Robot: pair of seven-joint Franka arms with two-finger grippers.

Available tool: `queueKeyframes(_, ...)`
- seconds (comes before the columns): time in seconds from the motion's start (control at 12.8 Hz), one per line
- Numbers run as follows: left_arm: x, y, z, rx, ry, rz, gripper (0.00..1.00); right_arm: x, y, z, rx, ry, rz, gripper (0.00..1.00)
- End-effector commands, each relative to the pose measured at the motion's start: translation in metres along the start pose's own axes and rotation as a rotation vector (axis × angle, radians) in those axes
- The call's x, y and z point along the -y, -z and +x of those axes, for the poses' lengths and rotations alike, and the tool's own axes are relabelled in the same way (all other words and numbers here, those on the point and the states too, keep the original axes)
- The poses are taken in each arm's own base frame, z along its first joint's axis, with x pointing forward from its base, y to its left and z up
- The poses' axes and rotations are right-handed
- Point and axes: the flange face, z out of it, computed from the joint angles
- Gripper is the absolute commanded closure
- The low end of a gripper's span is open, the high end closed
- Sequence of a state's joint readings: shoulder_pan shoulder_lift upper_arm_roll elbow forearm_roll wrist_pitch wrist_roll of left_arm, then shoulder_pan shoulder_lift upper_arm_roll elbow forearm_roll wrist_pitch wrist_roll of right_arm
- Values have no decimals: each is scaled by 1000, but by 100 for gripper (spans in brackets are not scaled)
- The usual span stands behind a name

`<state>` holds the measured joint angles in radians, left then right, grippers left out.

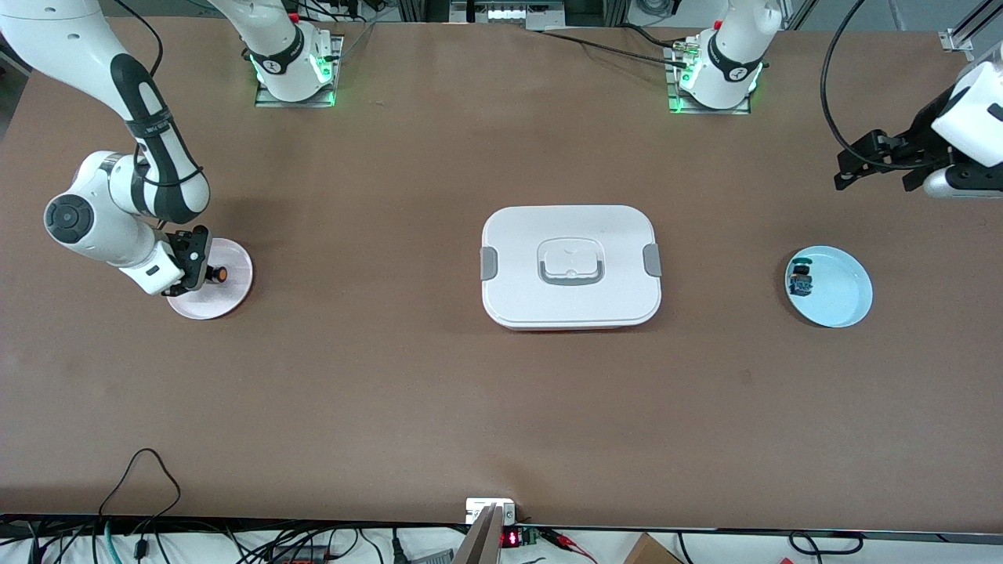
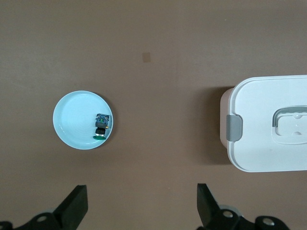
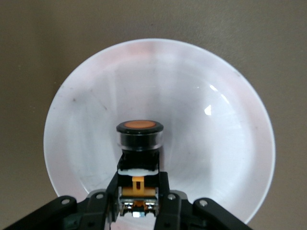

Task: Transfer orange switch to right arm and place
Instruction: 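Lower the switch onto the white plate and open the right gripper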

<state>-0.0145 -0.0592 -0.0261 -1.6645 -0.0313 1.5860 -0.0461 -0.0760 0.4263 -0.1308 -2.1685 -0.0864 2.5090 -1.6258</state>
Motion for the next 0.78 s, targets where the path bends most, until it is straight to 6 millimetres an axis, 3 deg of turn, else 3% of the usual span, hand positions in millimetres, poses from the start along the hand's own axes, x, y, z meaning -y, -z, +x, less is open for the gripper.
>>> queueKeyframes(0.0,-19,-5,7,4,-40,61,0,3,2,-3,-5,25,-32,6)
queueKeyframes(0.08,-19,2,9,-14,-44,82,0,4,6,-4,-9,13,-30,0)
queueKeyframes(0.23,-12,1,12,-16,-44,85,0,5,31,-7,-27,-48,-17,0)
queueKeyframes(0.47,-3,-2,22,-12,-32,83,0,-8,86,-6,-63,-204,-6,0)
queueKeyframes(0.7,28,-1,25,-12,35,30,0,-23,152,5,-89,-360,-69,0)
